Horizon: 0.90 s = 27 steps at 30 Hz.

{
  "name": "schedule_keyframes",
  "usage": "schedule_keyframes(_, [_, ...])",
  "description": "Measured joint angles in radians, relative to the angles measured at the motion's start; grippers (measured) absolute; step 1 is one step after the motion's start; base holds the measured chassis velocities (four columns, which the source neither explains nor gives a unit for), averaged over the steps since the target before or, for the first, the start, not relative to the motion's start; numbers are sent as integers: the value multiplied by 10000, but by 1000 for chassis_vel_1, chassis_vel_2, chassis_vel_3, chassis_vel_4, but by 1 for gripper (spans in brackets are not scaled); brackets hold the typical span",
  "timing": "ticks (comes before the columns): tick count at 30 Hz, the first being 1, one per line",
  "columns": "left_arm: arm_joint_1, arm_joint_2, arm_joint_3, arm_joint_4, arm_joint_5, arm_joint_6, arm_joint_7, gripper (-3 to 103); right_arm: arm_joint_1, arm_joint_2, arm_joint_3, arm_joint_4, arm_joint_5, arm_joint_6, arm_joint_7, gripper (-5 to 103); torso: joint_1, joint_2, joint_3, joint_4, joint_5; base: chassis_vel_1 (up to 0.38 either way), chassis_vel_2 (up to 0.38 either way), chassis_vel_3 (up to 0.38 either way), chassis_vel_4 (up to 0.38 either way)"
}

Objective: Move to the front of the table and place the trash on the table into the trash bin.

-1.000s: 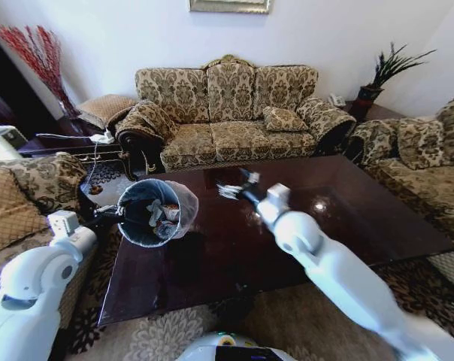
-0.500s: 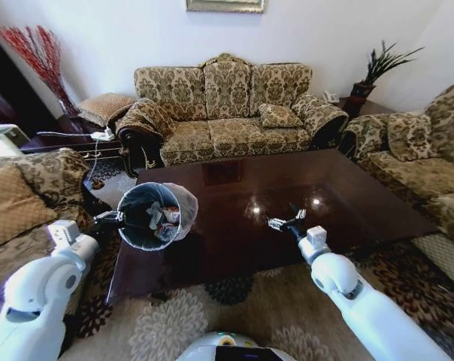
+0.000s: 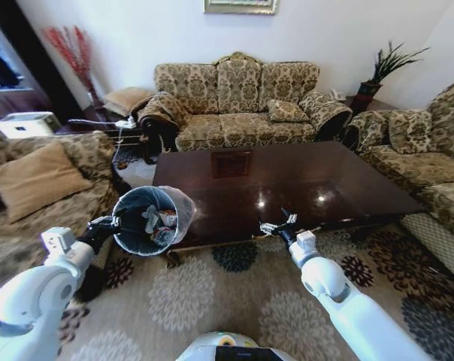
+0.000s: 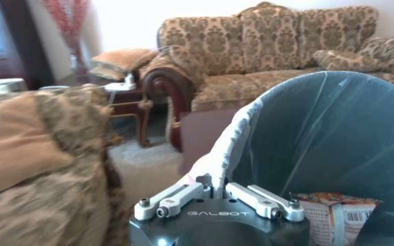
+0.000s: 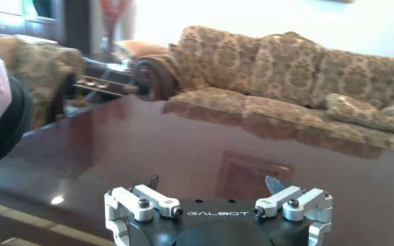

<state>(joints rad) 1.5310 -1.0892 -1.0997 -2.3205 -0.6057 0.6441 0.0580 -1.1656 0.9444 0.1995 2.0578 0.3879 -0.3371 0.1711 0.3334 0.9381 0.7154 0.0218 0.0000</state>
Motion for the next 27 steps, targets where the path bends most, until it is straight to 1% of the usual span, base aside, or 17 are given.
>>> schedule_keyframes(3, [-57,15,65,61,25,-98,-77,0,5,107,-56,-45,-144,36,-68,100,-4,1,-2,3,3,365,-306,-277,384])
schedule_keyframes(4, [-80,14,108,96,34,-101,-79,0,14,157,-87,-55,-168,36,-80,100,-7,3,-3,3,-1,266,-241,-241,230])
schedule_keyframes(6, [-97,-26,156,133,43,-101,-84,0,64,236,-137,-106,-201,36,-81,100,-9,5,-5,-7,-6,200,-192,-165,169])
schedule_keyframes(8, [-95,-118,180,147,54,-87,-90,0,178,308,-198,-200,-241,37,-81,100,-9,5,-5,-9,-5,36,-55,-118,108])
schedule_keyframes(10, [-23,-300,182,142,87,-8,-88,0,320,378,-259,-306,-266,39,-77,100,-6,5,-2,-12,5,18,-27,-16,9])
schedule_keyframes(11, [36,-427,190,142,150,28,-80,0,393,414,-281,-354,-271,40,-75,100,-1,3,0,-9,3,0,0,0,0])
schedule_keyframes(12, [142,-775,259,246,406,70,-58,0,553,515,-325,-467,-276,40,-70,100,14,-3,8,-8,2,-75,28,39,-54])
schedule_keyframes(13, [200,-946,288,325,540,95,-64,0,628,573,-341,-523,-281,40,-68,100,20,-6,9,-6,2,-75,49,79,-54])
schedule_keyframes(14, [200,-946,288,325,540,95,-64,0,628,573,-341,-523,-281,40,-68,100,20,-6,9,-6,2,-75,49,79,-54])
schedule_keyframes(16, [403,-1367,367,619,892,173,50,0,753,717,-355,-641,-333,44,-59,100,22,-7,10,-6,-1,-89,42,61,-35])
schedule_keyframes(18, [476,-1466,379,738,1004,191,163,0,773,766,-353,-668,-353,49,-55,100,22,-7,10,-4,-2,-83,35,50,-15])
schedule_keyframes(20, [643,-1612,466,1127,1291,218,432,0,767,869,-302,-714,-408,57,-32,100,14,-6,6,-3,6,-4,2,25,10])
schedule_keyframes(21, [727,-1672,543,1377,1417,201,502,0,732,911,-247,-724,-442,73,-1,100,5,-4,2,-3,0,0,0,0,0])
schedule_keyframes(23, [817,-1787,693,1847,1649,144,571,0,653,971,-151,-745,-509,102,51,100,-5,-1,-2,-6,-1,0,0,0,0])
schedule_keyframes(24, [817,-1787,693,1847,1649,144,571,0,653,971,-151,-745,-509,102,51,100,-5,-1,-2,-6,-1,0,0,0,0])
schedule_keyframes(26, [840,-2030,945,2660,1837,-134,722,0,608,1031,-109,-787,-572,139,84,100,-6,0,-3,-1,3,0,0,0,0])
schedule_keyframes(27, [754,-2181,1146,3248,1987,-456,744,0,598,1048,-107,-802,-589,158,90,100,-5,0,-2,-1,-3,0,0,0,0])
